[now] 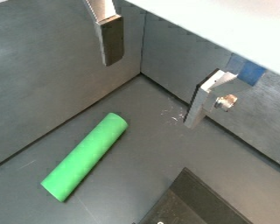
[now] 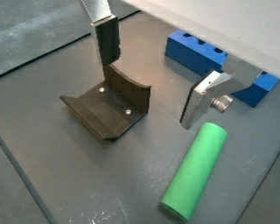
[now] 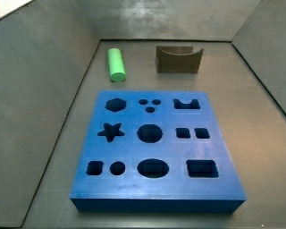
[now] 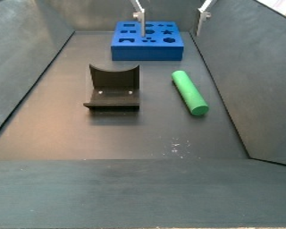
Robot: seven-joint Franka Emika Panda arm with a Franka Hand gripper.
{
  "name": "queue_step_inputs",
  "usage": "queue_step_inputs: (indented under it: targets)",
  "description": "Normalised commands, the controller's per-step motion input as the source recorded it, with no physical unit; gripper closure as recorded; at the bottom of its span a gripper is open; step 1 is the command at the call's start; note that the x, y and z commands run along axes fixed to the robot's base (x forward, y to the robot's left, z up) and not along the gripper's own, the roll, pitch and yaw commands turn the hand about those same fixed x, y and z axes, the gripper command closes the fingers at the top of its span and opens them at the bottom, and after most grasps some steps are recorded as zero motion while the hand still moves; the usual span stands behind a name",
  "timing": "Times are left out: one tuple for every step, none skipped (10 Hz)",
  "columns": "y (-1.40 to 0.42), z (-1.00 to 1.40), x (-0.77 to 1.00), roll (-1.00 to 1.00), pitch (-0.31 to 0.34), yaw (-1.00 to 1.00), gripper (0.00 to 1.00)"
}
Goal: Pick up the oval object. Move up. Place the oval object on the fixture. Regrasp the oval object. Move to above the board. Insert the oval object.
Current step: Pick up the oval object.
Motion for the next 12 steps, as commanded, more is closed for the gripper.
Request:
queue_step_inputs:
  targets:
    - [-0.37, -0.36, -0.66, 0.0, -0.133, -0.04, 0.0]
    - [-0.5, -0.61, -0.42, 0.0, -0.066, 0.04, 0.0]
    - [-0.58, -0.63, -0.47, 0.0, -0.1, 0.08, 0.0]
    - [-0.5, -0.65, -0.37, 0.0, -0.119, 0.12, 0.0]
    - [-0.35, -0.6, -0.15, 0.0, -0.113, 0.17, 0.0]
    - [-0.25, -0.58, 0.0, 0.0, -0.1, 0.2, 0.0]
    - [-0.25, -0.61, -0.06, 0.0, -0.117, 0.2, 0.0]
    - [-0.26, -0.64, -0.07, 0.0, -0.117, 0.21, 0.0]
    - [-0.27, -0.67, -0.08, 0.0, -0.127, 0.21, 0.0]
    - [-0.25, -0.73, -0.06, 0.0, -0.113, 0.19, 0.0]
    - [-0.24, -0.77, -0.04, 0.0, -0.107, 0.19, 0.0]
    - [-0.21, -0.78, -0.02, 0.0, -0.107, 0.16, 0.0]
